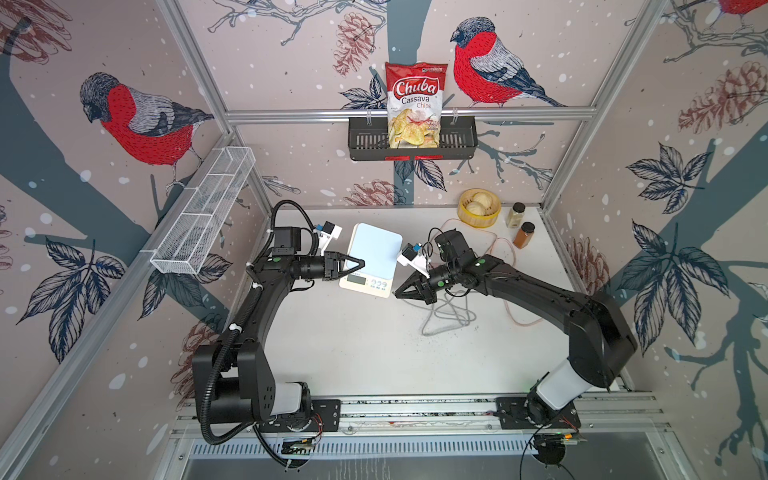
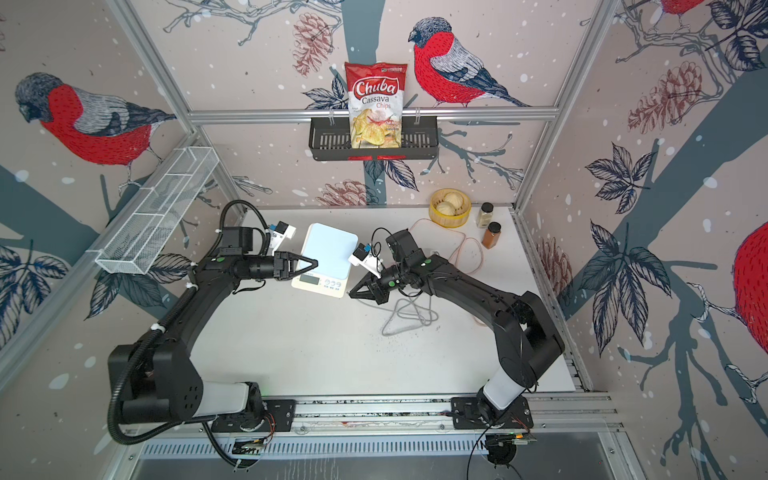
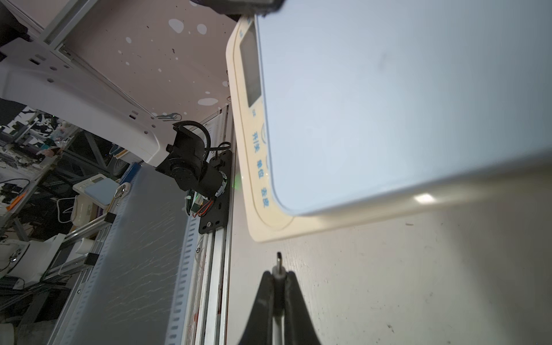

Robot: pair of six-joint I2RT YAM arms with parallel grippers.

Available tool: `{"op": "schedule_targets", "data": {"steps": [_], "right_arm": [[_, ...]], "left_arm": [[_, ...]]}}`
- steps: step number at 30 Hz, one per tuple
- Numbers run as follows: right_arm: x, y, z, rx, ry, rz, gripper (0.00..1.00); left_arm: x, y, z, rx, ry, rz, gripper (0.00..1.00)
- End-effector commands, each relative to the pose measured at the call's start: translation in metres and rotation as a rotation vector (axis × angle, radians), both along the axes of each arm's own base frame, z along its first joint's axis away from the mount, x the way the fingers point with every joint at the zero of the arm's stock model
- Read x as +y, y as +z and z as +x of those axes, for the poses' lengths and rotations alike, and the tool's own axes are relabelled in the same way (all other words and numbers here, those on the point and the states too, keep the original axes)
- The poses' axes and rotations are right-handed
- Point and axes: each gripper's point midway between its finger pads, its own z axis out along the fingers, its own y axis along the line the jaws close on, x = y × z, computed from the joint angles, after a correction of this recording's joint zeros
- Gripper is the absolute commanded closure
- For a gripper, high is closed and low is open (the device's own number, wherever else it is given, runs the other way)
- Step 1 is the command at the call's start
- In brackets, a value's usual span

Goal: Charge the electronic scale
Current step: Place the electronic scale at the center of the board.

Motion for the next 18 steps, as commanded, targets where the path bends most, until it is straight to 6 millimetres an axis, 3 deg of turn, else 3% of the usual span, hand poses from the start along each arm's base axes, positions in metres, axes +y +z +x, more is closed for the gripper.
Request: {"op": "schedule_targets", "data": {"steps": [1,4,7,13,18], "right_arm": [[0.005,0.008,-0.001,0.004,0.013,0.031,1.0],[0.005,0.002,0.011,-0.021,-0.06,-0.012,1.0],[0.001,-0.009,0.015,-0.045,-0.1,-0.07,1.0],[0.001,-0.018,0.016,-0.109,-0.171,-0.085,1.0],[0.004,-0.017,0.03,-0.122,-0.214,-0.12,1.0]], "left_arm": [[-0.003,0.003,-0.008,-0.01,-0.036,-0.03,0.83],[0.003,-0.018,-0.001,0.028,0.031,0.063,0.83],[0.013,-0.063,0.006,0.122,0.124,0.184,0.82],[0.011,-0.146,0.004,0.27,0.209,0.296,0.82],[0.015,-0.191,0.011,0.326,0.251,0.437,0.69]]}}
